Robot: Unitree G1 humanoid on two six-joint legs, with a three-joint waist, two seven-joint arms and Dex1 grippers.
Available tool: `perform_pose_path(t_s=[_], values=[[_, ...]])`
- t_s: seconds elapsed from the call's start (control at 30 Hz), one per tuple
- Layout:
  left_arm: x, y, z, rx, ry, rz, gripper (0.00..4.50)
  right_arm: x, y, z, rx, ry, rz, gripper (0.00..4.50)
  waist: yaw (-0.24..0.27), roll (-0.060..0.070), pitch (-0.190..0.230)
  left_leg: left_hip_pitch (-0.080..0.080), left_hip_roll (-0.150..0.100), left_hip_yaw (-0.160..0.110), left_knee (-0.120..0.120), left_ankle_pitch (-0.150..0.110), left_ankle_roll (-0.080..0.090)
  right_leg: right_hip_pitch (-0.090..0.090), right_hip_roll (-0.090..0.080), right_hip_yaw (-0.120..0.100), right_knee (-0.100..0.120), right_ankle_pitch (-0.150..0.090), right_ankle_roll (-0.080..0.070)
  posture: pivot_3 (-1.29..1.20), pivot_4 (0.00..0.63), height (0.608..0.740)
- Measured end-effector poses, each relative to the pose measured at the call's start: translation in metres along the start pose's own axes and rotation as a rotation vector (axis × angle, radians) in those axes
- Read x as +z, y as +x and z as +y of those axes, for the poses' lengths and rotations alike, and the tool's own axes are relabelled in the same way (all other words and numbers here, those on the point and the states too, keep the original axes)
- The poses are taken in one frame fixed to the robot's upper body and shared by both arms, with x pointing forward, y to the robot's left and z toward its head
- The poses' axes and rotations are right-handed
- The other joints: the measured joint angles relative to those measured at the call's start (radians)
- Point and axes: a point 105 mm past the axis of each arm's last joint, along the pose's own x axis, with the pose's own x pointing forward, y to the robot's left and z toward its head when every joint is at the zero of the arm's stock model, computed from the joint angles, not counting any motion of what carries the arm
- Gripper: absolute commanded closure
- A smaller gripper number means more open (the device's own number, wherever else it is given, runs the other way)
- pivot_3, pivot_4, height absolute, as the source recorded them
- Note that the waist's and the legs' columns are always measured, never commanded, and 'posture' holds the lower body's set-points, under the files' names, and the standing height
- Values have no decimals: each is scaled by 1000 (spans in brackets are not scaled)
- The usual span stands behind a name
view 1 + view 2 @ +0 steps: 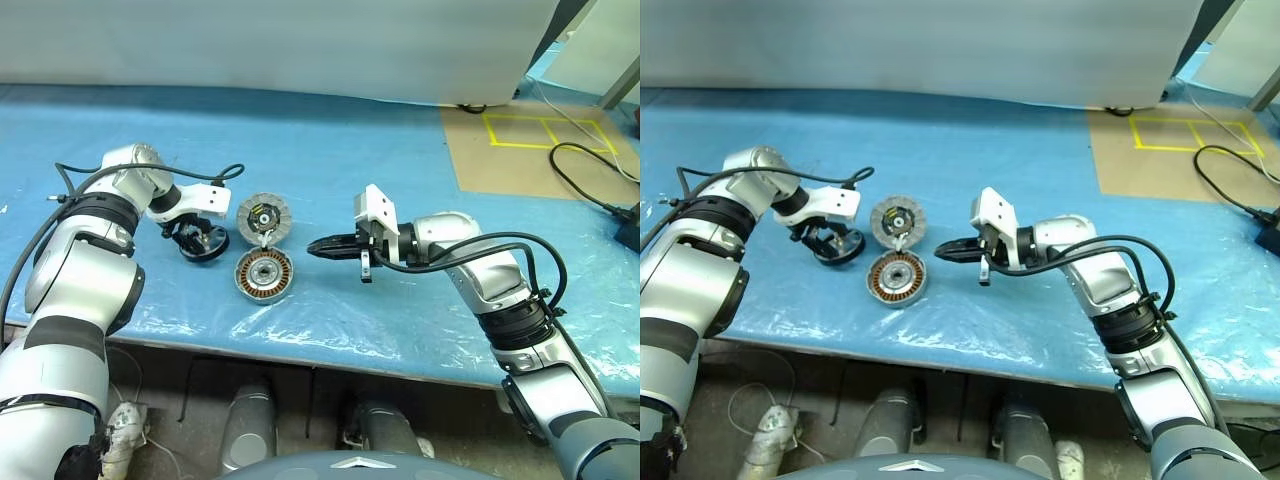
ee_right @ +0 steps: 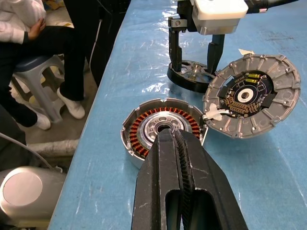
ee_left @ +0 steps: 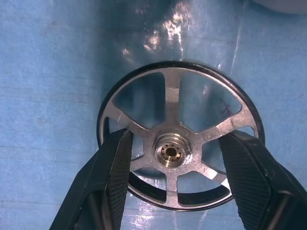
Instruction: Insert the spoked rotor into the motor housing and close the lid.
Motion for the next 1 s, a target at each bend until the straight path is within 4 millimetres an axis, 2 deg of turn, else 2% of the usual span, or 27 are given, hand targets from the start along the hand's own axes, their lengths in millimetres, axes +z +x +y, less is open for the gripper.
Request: perform_pose_path(t_s=[0.23, 0.53, 0.67, 1.0], values=[[-5, -3, 3, 31, -23, 9, 1602, -13, -1, -6, -10, 10, 11, 4500, 1, 0, 0, 0, 0, 0, 0, 0, 0, 0, 0, 0, 0, 0, 0, 0, 150, 740], [1, 4, 0, 4, 6, 1, 1602, -18, 0, -7, -1, -6, 13, 4500, 1, 0, 0, 0, 0, 0, 0, 0, 0, 0, 0, 0, 0, 0, 0, 0, 150, 740], [1, 4, 0, 6, 12, 2, 2138, -20, 0, -5, 0, 1, 13, 4500, 1, 0, 0, 0, 0, 0, 0, 0, 1, 0, 0, 0, 0, 0, 0, 0, 150, 740], [2, 3, 1, 13, 8, -6, 2140, -25, -1, -7, -8, 4, 13, 4500, 2, 0, 0, 1, 0, 0, 0, 0, 1, 1, 0, 0, 0, 0, 0, 0, 150, 740]])
